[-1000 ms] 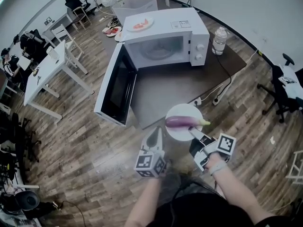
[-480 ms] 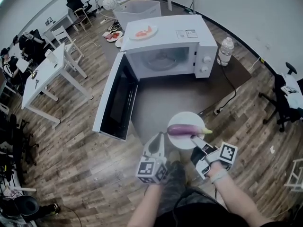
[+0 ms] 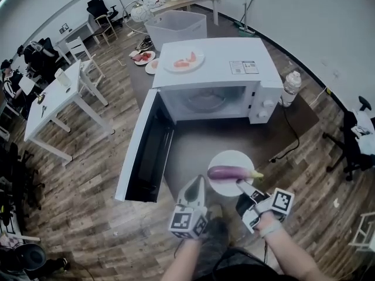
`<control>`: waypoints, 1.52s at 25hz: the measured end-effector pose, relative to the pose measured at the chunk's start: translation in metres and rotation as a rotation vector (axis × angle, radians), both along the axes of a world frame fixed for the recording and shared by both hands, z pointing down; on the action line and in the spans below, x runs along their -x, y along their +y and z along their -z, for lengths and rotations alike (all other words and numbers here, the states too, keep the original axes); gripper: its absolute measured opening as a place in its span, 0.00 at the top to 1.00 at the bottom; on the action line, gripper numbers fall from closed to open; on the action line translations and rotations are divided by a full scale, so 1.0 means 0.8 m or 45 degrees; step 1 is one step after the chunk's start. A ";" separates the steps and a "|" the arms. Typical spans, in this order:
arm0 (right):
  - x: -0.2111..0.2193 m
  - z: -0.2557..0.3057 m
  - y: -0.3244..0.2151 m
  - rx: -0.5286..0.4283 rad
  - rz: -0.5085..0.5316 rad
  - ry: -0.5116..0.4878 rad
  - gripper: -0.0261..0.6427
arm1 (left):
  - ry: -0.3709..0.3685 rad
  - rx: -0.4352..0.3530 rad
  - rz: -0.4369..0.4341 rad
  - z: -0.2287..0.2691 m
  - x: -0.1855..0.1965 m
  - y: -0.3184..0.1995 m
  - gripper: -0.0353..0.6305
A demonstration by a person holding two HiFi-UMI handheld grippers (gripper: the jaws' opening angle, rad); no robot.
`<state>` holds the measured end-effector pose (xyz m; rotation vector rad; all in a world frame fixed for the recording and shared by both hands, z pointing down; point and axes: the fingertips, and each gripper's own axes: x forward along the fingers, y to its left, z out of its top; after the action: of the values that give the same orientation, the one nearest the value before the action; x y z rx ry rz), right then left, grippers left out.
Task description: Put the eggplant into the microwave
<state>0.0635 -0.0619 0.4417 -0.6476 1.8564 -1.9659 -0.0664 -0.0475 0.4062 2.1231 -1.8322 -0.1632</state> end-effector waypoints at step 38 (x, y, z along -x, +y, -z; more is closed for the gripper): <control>0.106 -0.019 -0.227 -0.009 -0.035 -0.005 0.93 | -0.017 0.001 0.100 -0.036 0.050 -0.179 0.95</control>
<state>-0.0213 -0.2437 0.4569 -0.6631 1.8417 -1.9411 -0.1062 -0.1907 0.4354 2.0575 -1.9244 -0.1671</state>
